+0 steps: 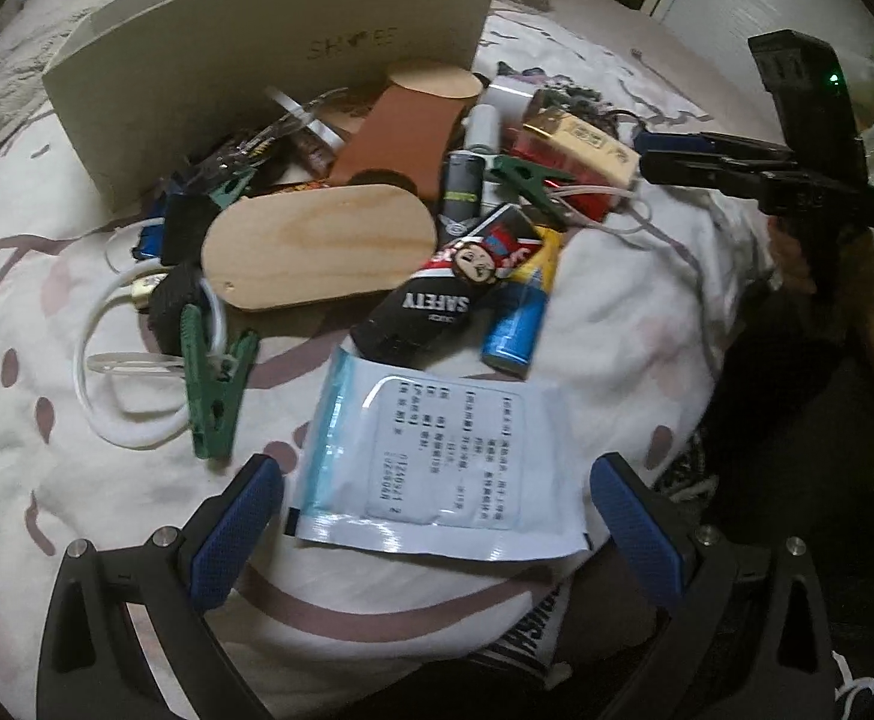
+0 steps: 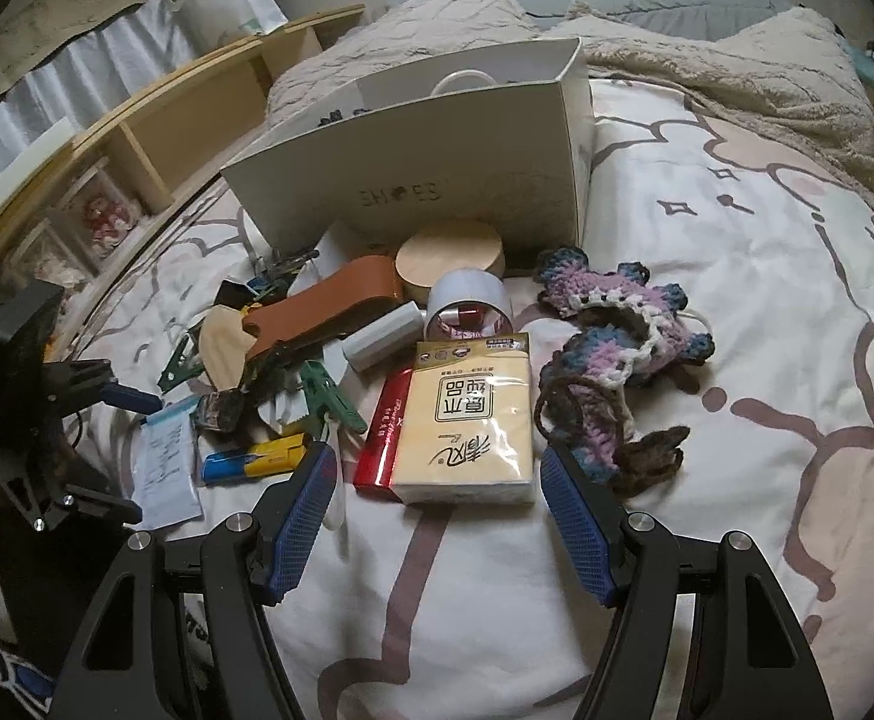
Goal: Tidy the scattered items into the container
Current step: 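Lower the left tool over the white medicine packet while the right tool approaches the tissue pack, then grasp the white packet with the left tool while the right tool grasps the tissue pack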
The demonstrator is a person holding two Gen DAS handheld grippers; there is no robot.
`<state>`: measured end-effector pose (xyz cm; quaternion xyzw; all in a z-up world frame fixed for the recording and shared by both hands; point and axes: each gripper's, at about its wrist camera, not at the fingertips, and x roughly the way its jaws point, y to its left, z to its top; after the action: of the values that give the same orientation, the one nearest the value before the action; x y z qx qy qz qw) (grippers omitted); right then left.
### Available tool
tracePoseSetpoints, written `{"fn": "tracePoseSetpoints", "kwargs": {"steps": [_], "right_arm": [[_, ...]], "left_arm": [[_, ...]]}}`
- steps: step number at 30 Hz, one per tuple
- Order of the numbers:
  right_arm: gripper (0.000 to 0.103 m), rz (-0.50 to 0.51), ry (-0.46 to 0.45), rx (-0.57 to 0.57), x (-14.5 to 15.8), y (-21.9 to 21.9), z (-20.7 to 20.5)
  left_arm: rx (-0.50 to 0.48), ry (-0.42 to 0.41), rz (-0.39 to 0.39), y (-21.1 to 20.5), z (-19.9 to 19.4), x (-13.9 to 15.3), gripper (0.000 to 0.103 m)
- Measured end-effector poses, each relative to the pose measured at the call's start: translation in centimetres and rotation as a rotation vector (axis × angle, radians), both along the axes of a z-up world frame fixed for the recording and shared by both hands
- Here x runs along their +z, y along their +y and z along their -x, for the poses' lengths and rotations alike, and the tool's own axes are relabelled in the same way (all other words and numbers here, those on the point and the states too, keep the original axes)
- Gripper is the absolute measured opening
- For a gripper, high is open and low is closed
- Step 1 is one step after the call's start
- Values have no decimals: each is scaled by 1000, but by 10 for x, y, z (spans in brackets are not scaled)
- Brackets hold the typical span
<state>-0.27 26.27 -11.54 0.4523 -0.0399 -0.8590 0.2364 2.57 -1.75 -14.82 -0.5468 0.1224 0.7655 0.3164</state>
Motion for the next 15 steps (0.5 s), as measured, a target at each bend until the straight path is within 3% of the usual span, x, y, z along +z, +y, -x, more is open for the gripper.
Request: {"fn": "tracePoseSetpoints", "kwargs": {"steps": [10,15], "right_arm": [[71,-104,10,-37,-11,-17,4],[71,-131,7,-56,-17,-23,6]], "left_arm": [[-64,73,145,31,-10,-15,103],[-62,88,167,35,-9,-20,103]]}}
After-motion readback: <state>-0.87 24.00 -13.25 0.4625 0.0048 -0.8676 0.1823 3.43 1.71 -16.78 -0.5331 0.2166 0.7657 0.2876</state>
